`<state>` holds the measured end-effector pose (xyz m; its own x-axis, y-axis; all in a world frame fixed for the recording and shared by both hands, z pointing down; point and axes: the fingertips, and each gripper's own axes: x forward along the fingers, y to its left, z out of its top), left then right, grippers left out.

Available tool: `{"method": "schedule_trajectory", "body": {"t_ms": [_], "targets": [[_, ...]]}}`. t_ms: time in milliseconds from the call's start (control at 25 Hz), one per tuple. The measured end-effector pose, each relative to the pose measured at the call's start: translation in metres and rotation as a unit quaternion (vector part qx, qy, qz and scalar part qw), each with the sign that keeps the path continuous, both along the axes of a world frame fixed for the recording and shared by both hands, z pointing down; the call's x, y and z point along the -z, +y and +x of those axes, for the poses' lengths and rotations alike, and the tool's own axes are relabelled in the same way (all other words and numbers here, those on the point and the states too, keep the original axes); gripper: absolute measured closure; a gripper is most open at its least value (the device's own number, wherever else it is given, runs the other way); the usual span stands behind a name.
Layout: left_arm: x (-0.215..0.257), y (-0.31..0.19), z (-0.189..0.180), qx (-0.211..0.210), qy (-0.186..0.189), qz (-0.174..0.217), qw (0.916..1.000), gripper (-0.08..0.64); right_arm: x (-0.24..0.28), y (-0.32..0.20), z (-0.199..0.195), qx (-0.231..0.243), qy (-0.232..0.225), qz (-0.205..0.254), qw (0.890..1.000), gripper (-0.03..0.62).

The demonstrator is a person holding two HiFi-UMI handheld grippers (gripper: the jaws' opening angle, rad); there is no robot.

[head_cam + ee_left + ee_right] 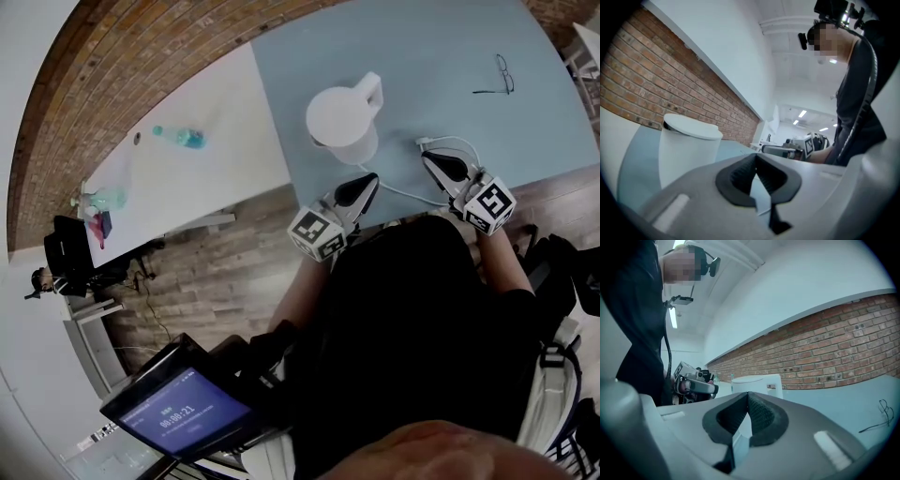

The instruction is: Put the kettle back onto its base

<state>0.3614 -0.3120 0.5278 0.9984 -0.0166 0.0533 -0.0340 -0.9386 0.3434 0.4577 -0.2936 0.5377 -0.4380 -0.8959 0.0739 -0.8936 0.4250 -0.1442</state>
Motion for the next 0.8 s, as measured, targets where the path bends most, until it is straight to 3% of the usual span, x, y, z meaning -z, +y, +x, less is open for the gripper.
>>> {"method": "schedule_trajectory", "body": {"t_ms": [800], "targets": [[-0.005, -0.003, -0.008, 0.0, 0.001, -0.008, 1.0, 0.557, -0.001, -0.002, -0.014, 0.008, 0.019, 0.009, 1.0, 0.589]]}}
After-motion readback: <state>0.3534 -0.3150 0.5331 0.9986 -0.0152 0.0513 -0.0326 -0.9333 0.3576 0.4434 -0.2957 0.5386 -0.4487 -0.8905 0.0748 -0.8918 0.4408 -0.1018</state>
